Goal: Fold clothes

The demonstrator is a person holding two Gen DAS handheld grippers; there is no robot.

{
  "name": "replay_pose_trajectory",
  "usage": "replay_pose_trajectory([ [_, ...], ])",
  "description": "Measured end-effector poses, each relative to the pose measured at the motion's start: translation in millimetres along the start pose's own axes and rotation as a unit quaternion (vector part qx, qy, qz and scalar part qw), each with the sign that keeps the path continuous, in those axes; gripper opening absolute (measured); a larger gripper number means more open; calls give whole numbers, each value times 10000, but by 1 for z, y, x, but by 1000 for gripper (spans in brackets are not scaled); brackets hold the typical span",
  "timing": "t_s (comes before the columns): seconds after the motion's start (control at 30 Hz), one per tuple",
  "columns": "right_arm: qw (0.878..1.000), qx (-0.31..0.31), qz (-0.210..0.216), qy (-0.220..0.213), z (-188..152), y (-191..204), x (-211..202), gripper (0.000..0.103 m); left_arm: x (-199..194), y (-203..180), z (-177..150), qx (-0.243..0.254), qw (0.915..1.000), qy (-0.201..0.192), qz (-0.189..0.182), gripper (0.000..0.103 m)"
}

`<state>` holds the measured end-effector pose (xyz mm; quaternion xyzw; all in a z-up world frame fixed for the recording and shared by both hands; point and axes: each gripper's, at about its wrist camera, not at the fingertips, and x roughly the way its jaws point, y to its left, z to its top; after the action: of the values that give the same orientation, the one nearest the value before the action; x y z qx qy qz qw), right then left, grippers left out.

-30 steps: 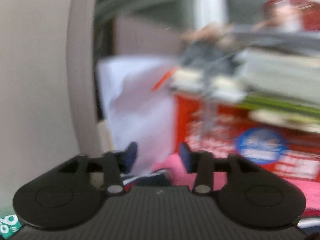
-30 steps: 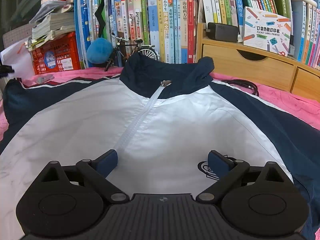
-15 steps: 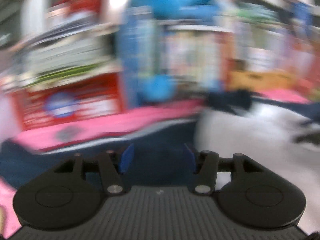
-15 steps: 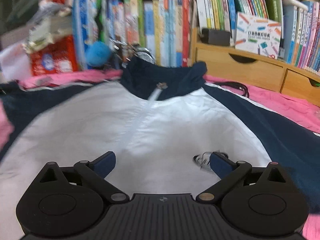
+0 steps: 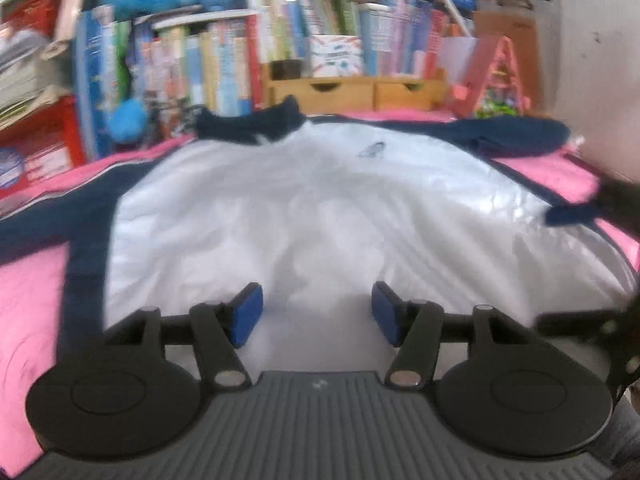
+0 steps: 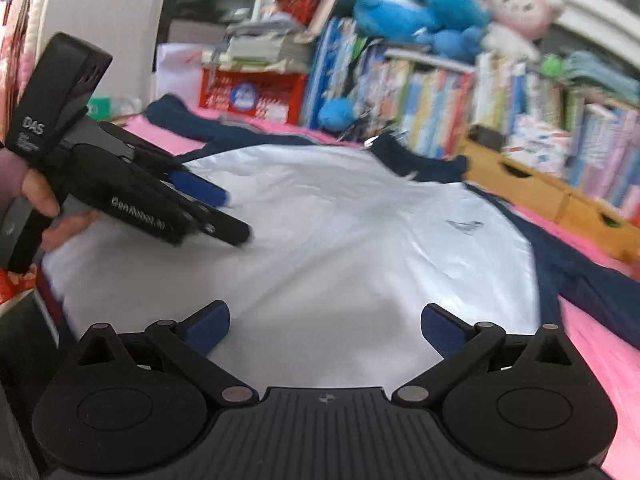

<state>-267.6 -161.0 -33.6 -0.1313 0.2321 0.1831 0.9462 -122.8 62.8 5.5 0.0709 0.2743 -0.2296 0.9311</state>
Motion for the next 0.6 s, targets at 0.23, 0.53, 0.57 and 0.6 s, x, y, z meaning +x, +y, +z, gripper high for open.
replay_pose_trajectory([
  [0.23,9866,1012,-1255,247,-33,-61,-49,103,-28,30,-4,-552,9942,219,897,61],
  [0.53,9830,1274,-1080,765,-4,-36,-61,103,-63,5,-5,-1223,9854,978,664,77],
  [0.57,9824,1302,-1061,822,-1,-34,-62,103,-65,-2,-6,-1143,9848,1086,732,78],
  [0.6,9817,1339,-1029,883,1,-30,-63,103,-67,-9,-8,-1064,9839,1192,798,80],
])
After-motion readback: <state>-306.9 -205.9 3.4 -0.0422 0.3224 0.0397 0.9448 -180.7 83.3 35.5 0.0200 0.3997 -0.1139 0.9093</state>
